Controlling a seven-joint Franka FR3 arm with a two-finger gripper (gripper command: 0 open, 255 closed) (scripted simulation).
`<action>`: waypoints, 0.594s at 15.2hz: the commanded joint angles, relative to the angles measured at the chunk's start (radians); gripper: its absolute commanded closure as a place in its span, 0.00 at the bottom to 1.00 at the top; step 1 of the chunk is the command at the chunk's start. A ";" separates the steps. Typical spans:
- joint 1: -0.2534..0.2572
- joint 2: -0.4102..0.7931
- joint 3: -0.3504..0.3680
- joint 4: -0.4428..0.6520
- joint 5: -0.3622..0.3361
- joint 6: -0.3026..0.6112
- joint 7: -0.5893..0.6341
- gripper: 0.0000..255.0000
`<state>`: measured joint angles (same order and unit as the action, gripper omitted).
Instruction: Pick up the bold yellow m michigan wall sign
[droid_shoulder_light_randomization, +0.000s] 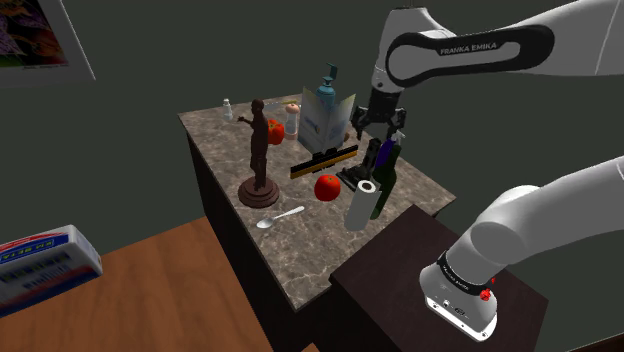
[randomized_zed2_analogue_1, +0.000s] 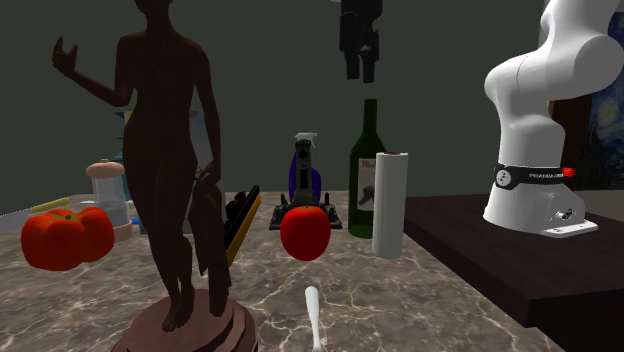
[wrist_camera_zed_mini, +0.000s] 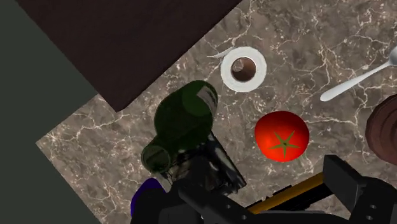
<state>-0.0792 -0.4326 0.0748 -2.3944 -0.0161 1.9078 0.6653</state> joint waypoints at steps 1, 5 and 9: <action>-0.015 0.068 0.013 0.008 0.002 0.068 0.075 0.00; -0.039 0.215 0.037 0.055 -0.003 0.178 0.224 0.00; -0.058 0.366 0.046 0.123 -0.023 0.271 0.371 0.00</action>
<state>-0.1312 -0.1087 0.1202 -2.2943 -0.0330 2.1564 0.9980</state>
